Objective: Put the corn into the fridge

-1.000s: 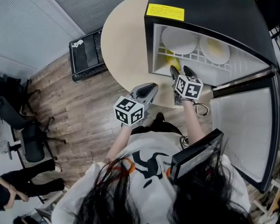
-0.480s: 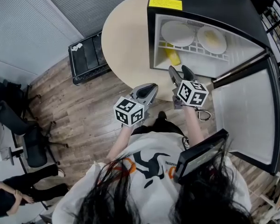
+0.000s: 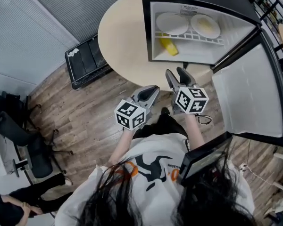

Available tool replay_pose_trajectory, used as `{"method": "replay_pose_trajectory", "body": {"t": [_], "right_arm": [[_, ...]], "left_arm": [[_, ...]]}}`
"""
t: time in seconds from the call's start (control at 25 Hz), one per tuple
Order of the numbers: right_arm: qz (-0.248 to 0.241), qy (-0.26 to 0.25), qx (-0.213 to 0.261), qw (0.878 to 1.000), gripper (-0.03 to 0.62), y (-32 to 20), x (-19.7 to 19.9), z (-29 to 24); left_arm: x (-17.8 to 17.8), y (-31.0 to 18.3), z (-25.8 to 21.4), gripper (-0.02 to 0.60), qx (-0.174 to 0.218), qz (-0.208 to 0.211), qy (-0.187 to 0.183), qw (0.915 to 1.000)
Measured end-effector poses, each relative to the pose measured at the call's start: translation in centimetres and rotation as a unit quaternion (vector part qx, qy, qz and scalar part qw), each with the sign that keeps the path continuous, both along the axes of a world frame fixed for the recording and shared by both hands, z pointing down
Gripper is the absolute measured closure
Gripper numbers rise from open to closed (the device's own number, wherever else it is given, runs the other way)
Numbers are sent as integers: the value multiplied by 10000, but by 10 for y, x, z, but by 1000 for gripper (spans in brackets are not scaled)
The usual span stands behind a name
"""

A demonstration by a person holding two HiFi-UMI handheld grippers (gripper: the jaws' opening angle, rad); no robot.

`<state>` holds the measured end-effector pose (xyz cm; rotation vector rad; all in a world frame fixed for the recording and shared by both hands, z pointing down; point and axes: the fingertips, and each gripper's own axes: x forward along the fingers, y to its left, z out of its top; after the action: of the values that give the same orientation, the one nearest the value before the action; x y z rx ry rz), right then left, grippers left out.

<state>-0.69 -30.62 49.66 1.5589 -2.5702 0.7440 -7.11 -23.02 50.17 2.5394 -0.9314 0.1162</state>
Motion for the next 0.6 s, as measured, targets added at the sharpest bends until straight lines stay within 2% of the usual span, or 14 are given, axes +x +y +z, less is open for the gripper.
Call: {"method": "replay_pose_trajectory", "body": {"t": [0.16,0.44,0.6], "right_arm": [[84,-27,-71,9999,425,32,-1,3],[28,11,-148,9999,448,74,-8,3],[39,64,-160,9998,454,92,1,2]], "left_arm": [[3,22,1,551,-26,141,58,9999],[6,52,0,551,-50,271,201,9994],[17,59,-4,551,-16,331,261,9991]]}}
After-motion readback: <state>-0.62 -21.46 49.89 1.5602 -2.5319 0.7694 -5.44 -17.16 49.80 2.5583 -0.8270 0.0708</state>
